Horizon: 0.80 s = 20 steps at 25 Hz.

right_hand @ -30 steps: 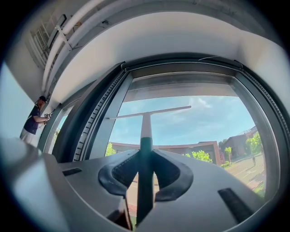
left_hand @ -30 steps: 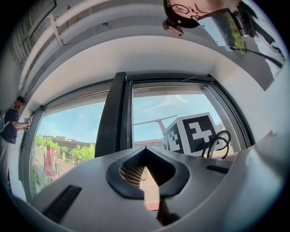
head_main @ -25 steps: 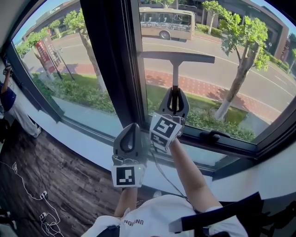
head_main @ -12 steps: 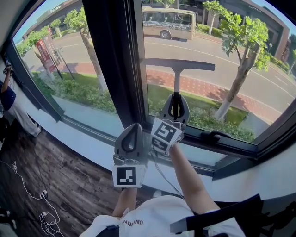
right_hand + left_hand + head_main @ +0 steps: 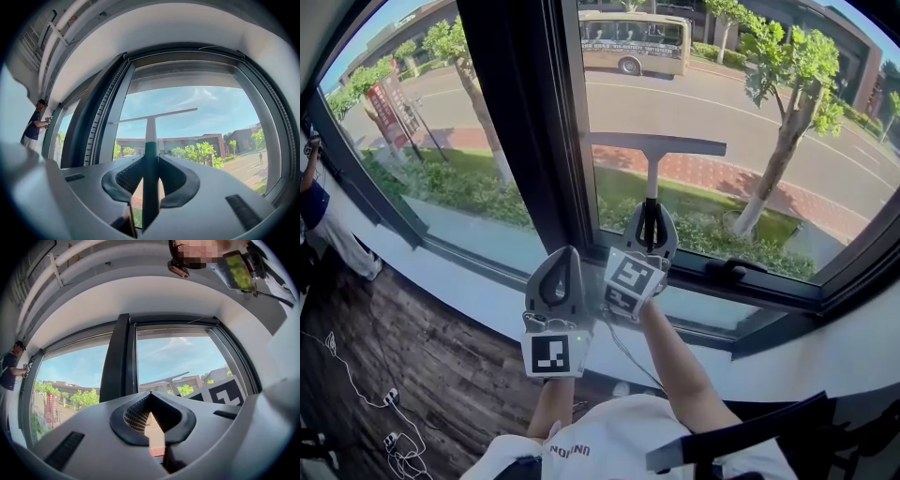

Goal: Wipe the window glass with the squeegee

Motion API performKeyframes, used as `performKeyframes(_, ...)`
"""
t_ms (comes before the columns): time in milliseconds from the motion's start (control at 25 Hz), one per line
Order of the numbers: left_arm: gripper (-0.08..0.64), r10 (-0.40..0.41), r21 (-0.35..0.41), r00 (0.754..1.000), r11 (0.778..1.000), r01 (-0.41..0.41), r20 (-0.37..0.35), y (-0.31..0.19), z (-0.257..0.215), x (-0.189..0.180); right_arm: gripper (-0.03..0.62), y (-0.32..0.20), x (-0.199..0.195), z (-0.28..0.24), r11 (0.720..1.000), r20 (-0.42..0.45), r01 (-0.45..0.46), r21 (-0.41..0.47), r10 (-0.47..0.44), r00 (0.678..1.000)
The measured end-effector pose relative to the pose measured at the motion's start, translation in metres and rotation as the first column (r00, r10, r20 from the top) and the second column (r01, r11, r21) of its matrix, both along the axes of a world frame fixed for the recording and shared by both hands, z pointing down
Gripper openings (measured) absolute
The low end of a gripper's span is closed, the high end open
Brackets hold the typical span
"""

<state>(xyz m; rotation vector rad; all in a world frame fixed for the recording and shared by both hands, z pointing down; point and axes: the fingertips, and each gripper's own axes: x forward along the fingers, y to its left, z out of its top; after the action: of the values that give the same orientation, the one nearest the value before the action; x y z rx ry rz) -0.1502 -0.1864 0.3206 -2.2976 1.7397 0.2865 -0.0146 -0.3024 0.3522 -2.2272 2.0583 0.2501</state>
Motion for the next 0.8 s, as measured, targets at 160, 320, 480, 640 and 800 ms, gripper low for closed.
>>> performKeyframes(160,-0.005,-0.006,0.000,1.000,1.000,0.006,0.003,0.002,-0.001,-0.002,0.097,0.001,-0.001,0.009,1.000,0.021,0.002,-0.031,-0.001,1.000)
performKeyframes(320,-0.005,-0.013,-0.007,1.000,1.000,0.013,0.002,0.003,0.003,-0.004,0.097,0.003,-0.002,0.022,0.998,0.043,0.015,-0.063,-0.012,0.999)
performKeyframes(480,-0.005,-0.018,-0.006,1.000,1.000,0.018,0.000,0.002,0.002,-0.005,0.097,0.002,-0.003,0.034,0.996,0.061,0.021,-0.090,-0.016,0.998)
performKeyframes(640,-0.005,-0.020,-0.001,0.999,1.000,0.020,0.026,-0.001,0.003,-0.009,0.097,0.002,-0.006,0.040,0.994,0.068,0.023,-0.107,-0.016,0.998)
performKeyframes(800,-0.005,-0.013,0.013,0.999,1.000,0.012,0.038,-0.004,0.004,-0.007,0.097,0.002,-0.006,0.048,0.992,0.076,0.027,-0.124,-0.017,0.997)
